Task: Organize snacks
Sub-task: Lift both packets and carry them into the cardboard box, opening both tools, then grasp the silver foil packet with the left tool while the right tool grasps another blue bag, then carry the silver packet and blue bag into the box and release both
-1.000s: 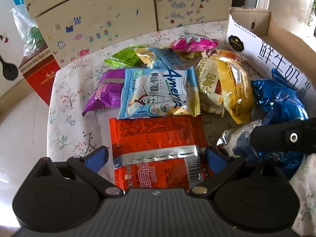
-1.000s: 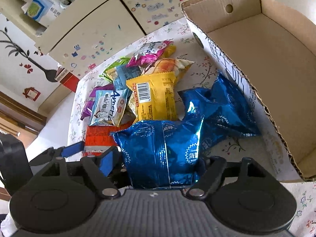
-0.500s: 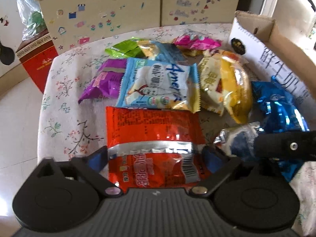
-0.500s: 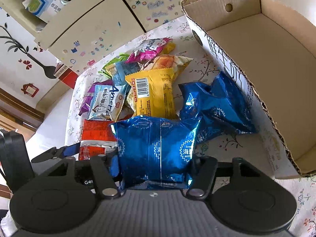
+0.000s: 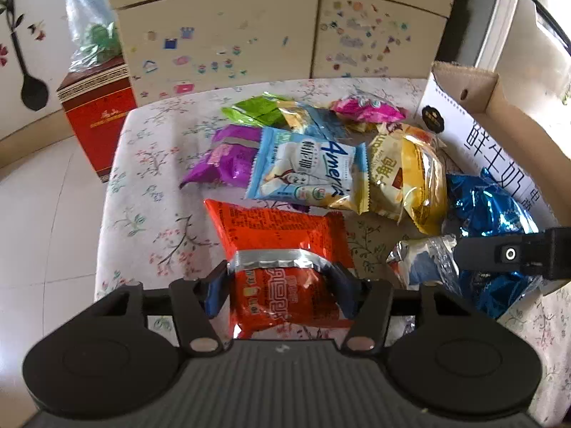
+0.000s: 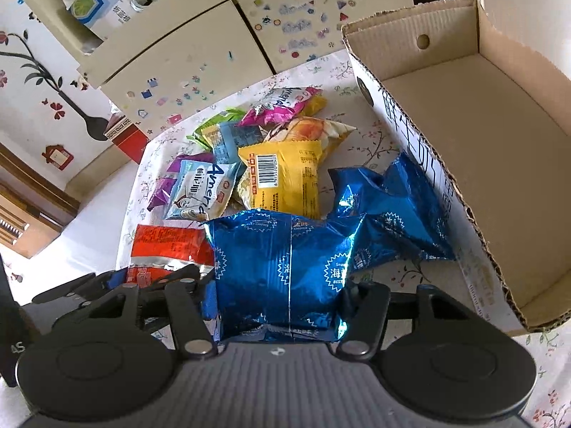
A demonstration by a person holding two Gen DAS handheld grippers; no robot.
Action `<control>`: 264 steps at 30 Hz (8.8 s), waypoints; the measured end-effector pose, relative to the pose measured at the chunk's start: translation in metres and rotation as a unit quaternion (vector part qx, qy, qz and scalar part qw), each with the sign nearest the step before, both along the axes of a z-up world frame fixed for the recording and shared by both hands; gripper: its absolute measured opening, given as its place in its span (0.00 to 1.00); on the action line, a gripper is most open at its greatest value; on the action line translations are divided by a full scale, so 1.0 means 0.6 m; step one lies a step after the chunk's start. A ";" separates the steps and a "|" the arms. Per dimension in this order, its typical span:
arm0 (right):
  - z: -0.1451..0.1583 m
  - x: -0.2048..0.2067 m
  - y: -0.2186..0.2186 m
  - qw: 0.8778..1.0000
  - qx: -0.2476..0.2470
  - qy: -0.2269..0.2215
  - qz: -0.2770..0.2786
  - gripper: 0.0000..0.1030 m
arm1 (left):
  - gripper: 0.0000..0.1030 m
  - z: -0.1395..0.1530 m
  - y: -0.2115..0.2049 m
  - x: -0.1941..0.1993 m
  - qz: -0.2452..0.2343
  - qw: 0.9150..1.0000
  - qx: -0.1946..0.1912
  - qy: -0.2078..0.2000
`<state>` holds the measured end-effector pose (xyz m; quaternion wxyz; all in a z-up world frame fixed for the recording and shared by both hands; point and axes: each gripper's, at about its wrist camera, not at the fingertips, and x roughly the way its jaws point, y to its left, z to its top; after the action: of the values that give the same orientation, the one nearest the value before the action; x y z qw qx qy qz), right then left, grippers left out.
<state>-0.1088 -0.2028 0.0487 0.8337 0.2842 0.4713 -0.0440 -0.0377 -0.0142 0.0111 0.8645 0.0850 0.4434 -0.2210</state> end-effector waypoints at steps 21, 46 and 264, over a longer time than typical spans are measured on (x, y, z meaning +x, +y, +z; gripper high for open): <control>0.013 -0.012 0.002 1.000 -0.005 -0.015 0.012 0.64 | 0.34 0.020 0.044 -0.073 0.026 0.999 -0.042 -0.019; 0.027 -0.028 -0.002 0.999 0.004 -0.033 0.009 0.64 | 0.22 0.086 0.031 -0.108 0.014 0.996 -0.046 -0.068; 0.102 -0.062 -0.133 0.984 -0.033 -0.128 -0.120 0.78 | 0.59 0.137 -0.159 -0.057 -0.058 0.991 -0.099 -0.065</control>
<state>-0.1460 -0.2826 0.1099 0.8846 0.3146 0.3218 -0.1228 -0.0718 -0.1096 0.0932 0.8814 0.0388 0.3567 -0.3072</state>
